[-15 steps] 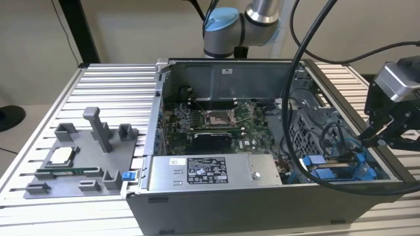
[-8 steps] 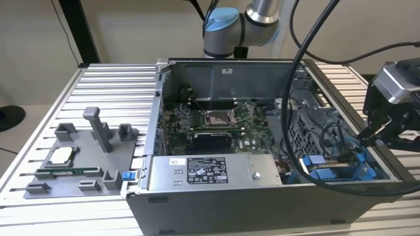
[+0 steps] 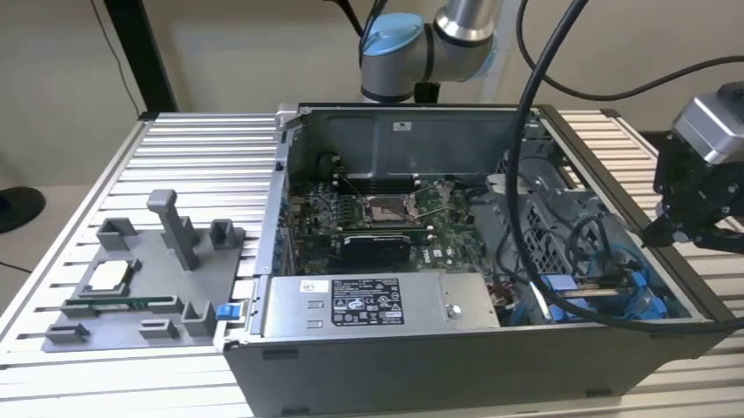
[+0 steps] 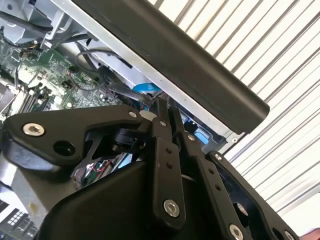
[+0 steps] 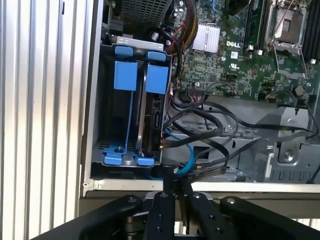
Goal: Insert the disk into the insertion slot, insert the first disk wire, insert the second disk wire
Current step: 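Insert the second disk wire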
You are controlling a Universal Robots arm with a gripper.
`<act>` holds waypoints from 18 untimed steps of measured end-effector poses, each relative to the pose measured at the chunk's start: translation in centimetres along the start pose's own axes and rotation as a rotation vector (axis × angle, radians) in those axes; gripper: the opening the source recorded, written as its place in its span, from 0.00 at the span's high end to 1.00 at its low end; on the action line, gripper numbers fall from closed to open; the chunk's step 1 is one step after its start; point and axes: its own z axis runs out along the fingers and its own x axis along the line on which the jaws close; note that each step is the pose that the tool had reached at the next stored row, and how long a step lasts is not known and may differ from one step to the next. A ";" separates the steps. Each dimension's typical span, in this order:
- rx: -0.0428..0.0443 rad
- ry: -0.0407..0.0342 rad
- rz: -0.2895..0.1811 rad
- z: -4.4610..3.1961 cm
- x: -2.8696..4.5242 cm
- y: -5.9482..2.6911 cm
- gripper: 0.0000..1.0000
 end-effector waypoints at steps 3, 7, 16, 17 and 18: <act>0.0000 0.0000 0.000 -1.10 -0.26 0.45 1.00; 0.0000 0.0000 0.000 -1.38 -0.45 1.61 1.00; 0.0000 0.0003 0.000 -1.44 -0.83 4.81 1.00; 0.0000 0.0004 0.000 -1.44 -0.85 5.15 1.00; 0.0000 0.0006 0.000 -1.46 -0.88 5.43 1.00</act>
